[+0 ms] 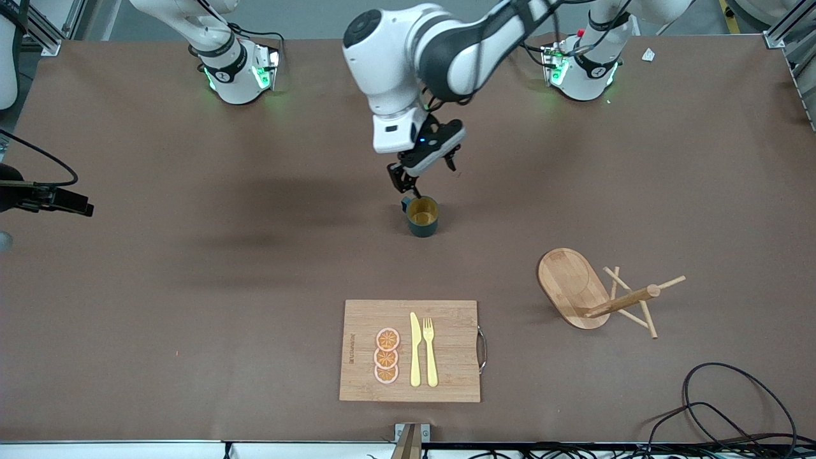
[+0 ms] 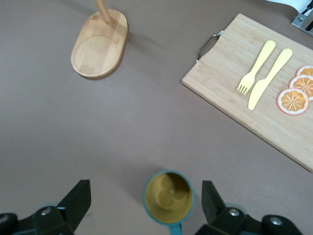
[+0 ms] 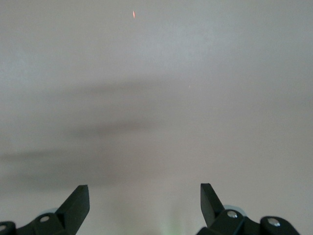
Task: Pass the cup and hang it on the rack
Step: 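Reach the left gripper to the mug handle and grasp it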
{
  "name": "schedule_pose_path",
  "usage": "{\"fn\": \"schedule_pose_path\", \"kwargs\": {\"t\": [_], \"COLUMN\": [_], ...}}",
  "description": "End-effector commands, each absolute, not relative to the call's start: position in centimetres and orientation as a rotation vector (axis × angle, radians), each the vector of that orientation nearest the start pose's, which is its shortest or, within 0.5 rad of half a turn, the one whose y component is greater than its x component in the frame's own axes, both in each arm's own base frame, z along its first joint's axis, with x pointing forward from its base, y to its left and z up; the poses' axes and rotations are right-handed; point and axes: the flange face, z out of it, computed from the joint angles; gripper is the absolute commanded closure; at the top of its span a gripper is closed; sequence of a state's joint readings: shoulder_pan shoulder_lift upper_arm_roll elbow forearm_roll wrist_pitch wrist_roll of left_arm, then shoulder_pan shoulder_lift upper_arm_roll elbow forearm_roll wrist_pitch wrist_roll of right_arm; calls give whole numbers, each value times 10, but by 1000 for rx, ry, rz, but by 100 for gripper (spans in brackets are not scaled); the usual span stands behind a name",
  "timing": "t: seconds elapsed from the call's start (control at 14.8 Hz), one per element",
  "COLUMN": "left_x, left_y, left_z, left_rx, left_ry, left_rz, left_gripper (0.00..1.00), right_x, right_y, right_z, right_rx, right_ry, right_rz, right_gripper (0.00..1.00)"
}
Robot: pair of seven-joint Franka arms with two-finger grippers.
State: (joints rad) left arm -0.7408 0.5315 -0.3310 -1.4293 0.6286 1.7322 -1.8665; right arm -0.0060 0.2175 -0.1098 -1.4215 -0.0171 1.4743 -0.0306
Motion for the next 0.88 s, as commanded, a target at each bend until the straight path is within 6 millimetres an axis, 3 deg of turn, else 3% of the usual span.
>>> {"fn": "schedule_pose_path", "kwargs": {"t": [0.0, 0.14, 0.27, 0.47, 0.68, 0.81], "left_x": [386, 362, 349, 322, 335, 340], "left_y": [-588, -609, -620, -629, -624, -626], "left_z": [333, 301, 273, 213, 178, 169], "left_rx": [-2635, -2621, -2600, -2549, -2496, -2499], "left_ry": [-915, -899, -921, -873, -882, -884], "left_rz": [-750, -818, -860, -965, -997, -1004], "left_gripper": [0, 0, 0, 0, 0, 0], "right_x": [599, 595, 587, 573, 561, 552], "right_y": [-62, -62, -62, -66, -63, -60], "right_z": [563, 572, 582, 591, 604, 611], "right_rx": [-3152, -3151, -3147, -3137, -3127, -3124], "right_ry": [133, 133, 136, 147, 137, 129], "right_rz": [276, 256, 236, 220, 187, 170], "right_gripper": [0, 0, 0, 0, 0, 0]}}
